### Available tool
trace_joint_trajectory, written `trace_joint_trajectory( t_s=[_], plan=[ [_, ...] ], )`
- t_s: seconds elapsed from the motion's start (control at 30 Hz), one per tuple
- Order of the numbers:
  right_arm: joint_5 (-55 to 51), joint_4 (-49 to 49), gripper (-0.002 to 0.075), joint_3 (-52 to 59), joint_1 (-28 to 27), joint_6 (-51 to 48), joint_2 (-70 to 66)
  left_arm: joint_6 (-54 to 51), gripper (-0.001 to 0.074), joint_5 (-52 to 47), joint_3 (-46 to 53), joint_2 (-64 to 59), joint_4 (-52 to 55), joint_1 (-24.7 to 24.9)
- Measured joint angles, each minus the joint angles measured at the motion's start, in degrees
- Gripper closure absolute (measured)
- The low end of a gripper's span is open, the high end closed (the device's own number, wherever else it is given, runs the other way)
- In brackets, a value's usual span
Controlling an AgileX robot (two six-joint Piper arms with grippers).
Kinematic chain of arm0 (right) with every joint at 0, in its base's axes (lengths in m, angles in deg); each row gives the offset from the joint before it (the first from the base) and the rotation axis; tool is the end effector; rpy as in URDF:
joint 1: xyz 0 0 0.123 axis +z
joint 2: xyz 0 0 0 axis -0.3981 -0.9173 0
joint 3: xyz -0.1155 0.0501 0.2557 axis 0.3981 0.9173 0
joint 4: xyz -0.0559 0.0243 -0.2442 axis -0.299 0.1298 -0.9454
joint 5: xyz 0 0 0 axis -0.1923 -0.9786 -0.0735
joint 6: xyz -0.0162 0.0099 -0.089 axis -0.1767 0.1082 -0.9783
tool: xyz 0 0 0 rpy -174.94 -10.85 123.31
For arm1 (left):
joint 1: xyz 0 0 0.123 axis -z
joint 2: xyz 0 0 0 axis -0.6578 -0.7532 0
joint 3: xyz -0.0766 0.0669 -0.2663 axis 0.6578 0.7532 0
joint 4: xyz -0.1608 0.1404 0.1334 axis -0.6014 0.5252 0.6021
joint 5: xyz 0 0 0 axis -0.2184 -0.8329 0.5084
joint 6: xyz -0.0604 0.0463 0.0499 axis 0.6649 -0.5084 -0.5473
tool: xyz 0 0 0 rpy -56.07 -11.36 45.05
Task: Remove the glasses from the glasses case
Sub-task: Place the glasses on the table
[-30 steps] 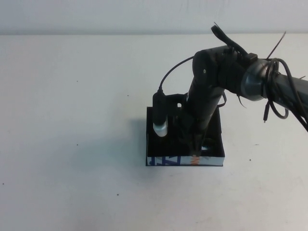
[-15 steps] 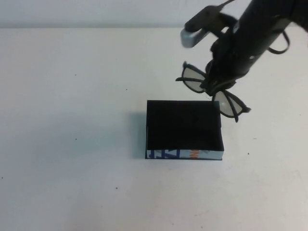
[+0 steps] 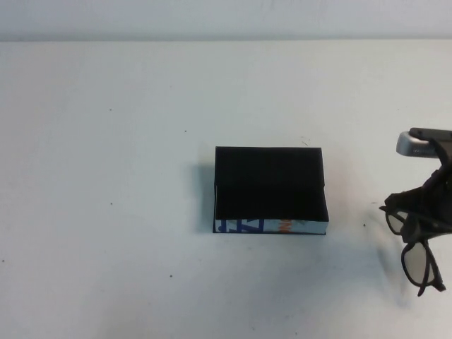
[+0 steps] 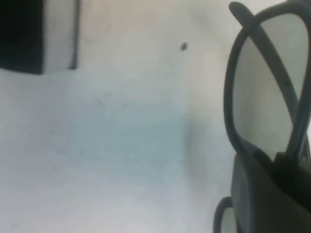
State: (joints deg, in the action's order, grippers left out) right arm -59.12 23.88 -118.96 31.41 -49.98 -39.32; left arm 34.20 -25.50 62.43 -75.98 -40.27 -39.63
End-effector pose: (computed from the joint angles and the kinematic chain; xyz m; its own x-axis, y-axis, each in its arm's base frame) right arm 0.3036 0.0560 0.2079 -0.9828 -0.0973 -0.1567 -0.1214 0.9809 0.1523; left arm 0.0526 -0.0018 0.1738 -0.2731 0.0789 -0.9588 0.0501 0.9964 0.0677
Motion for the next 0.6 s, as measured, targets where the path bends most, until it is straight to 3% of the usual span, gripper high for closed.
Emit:
trace_joint_trajectory(
  t_s=[0.27,0.6],
  plan=[
    [8.9,1.2,0.0650,2.6,-0.1,0.6,-3.0,0.0,0.0740,0.0,0.0,0.0,0.0,0.0],
    [9.9,2.8,0.0408,2.6,-0.1,0.6,-0.5,0.0,0.0740,0.0,0.0,0.0,0.0,0.0]
  ],
)
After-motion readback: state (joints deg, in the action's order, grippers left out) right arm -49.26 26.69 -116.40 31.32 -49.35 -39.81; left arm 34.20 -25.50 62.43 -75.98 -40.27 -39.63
